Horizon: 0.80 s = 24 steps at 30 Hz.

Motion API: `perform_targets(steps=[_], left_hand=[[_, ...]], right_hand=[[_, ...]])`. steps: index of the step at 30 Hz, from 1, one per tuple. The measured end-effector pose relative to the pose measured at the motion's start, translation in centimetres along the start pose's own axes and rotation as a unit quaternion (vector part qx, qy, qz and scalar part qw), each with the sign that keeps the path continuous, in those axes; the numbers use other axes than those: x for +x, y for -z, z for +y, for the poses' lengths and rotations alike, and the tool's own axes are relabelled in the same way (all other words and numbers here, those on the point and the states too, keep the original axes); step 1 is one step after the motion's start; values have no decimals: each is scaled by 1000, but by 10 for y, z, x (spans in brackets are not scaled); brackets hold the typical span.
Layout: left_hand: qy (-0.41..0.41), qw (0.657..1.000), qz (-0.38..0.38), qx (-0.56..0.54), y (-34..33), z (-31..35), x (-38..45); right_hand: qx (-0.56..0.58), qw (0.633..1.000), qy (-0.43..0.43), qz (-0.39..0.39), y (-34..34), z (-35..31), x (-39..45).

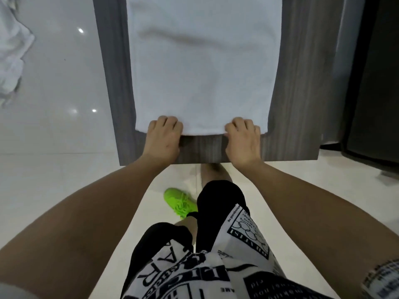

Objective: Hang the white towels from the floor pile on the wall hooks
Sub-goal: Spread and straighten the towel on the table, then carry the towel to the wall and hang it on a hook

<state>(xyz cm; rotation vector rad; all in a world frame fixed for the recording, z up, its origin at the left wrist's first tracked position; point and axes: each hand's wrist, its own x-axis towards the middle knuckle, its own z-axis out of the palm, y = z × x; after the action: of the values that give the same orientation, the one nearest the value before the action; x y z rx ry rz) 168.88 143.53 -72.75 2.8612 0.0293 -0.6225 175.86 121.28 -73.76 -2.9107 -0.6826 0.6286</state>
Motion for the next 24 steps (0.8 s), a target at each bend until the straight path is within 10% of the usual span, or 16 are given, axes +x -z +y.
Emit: perform_targets(steps=[10, 24], left_hand=[[60, 998, 14, -23, 89, 28, -115], [185, 881, 433, -34, 382, -54, -337]], right_hand=[[-11, 999, -44, -5, 93, -57, -102], [75, 955, 145, 247, 402, -279, -169]])
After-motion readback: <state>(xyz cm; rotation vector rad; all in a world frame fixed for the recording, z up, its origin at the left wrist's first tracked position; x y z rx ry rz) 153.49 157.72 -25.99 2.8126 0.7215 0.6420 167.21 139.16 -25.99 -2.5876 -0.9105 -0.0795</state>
